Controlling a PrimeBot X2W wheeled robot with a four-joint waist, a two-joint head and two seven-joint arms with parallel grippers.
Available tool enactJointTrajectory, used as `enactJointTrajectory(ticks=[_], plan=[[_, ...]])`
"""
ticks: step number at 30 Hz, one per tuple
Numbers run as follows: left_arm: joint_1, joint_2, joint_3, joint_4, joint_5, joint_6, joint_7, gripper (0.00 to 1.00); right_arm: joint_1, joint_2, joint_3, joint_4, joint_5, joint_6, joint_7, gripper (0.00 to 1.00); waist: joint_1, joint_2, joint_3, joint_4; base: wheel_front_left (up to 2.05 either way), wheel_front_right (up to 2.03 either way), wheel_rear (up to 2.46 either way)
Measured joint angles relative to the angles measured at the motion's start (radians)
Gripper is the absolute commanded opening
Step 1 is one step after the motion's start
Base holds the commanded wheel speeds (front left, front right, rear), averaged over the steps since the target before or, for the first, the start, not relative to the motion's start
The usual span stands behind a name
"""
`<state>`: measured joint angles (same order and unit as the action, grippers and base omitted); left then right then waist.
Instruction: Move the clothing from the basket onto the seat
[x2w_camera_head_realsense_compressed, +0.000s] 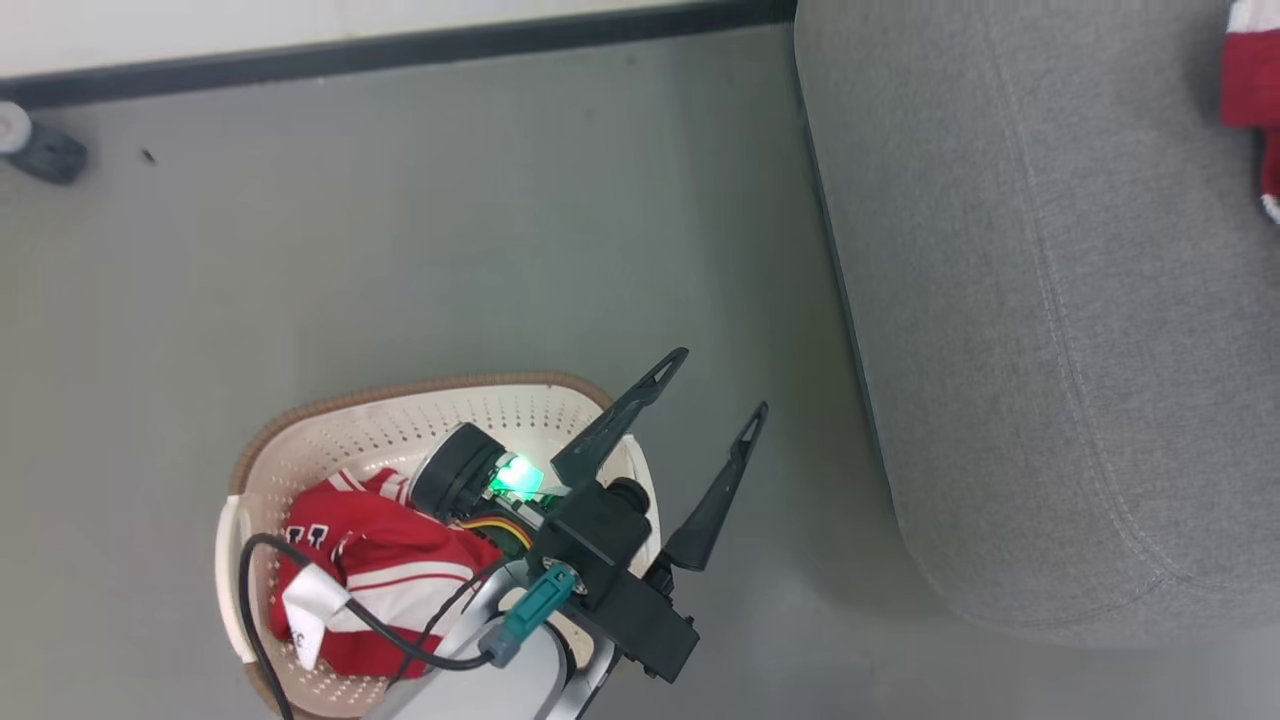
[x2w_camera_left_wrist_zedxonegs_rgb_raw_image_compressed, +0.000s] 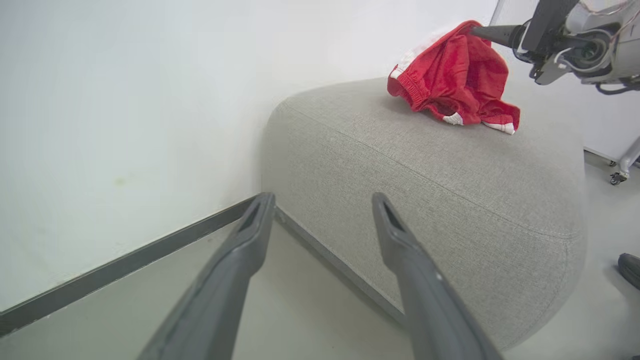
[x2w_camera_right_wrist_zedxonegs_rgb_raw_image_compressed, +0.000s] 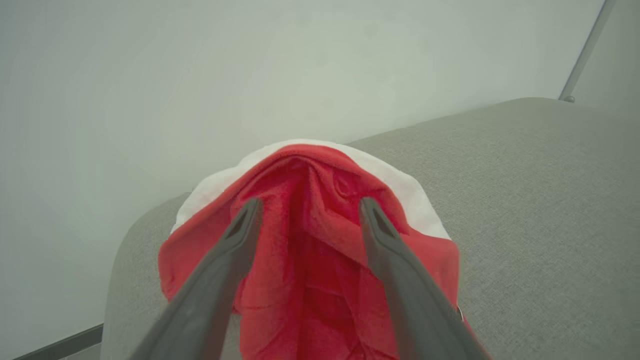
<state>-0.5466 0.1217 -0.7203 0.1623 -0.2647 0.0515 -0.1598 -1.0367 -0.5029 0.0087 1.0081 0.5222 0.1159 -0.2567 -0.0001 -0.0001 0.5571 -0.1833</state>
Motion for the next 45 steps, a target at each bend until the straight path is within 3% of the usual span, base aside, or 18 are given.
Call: enactJointTrajectory(ticks=[12,36,45], plan=[[0.08,0.002,0.064,0.056,-0.053,0.02,-0.048,1.0,0.176,0.077,0.01,-0.083,-0.036,0.001,0.0,1.0,-0.0001,-0.0001,-0.141,0.021,0.0,0.0,0.0],[0.325,0.021,0.238,0.112,-0.122,0.064,-0.08,1.0,0.651,0.263,0.122,-0.467,-0.152,0.007,0.0,1.0,-0.0001,0.0,-0.429,0.093,0.0,0.0,0.0],[0.405,0.03,0.331,0.123,-0.157,0.072,-0.08,1.0,0.748,0.283,0.142,-0.559,-0.165,0.007,0.0,1.0,0.0,0.0,-0.488,0.129,0.0,0.0,0.0]])
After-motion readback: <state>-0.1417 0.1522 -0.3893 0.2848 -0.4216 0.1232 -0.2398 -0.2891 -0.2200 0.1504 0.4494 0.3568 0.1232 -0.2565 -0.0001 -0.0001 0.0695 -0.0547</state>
